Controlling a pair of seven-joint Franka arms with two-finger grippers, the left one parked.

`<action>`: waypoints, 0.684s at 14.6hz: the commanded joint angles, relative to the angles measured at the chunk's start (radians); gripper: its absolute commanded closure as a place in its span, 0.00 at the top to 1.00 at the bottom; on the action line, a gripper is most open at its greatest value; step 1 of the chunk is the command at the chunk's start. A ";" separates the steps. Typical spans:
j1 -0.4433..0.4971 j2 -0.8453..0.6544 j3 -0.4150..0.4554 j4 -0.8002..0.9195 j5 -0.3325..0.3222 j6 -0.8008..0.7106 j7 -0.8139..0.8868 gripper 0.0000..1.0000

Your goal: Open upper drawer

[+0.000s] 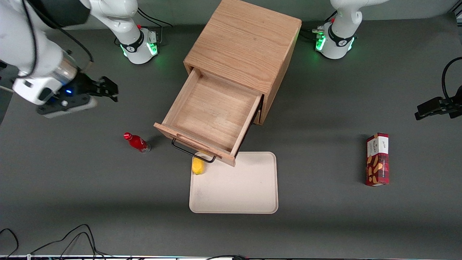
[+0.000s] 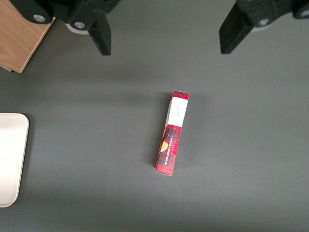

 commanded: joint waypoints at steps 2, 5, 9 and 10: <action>-0.024 -0.084 0.001 -0.022 0.036 -0.046 0.021 1.00; -0.092 -0.078 -0.006 -0.018 0.110 -0.062 0.073 1.00; -0.122 -0.049 -0.006 -0.005 0.135 -0.069 0.058 1.00; -0.122 -0.049 -0.006 0.001 0.135 -0.067 0.064 1.00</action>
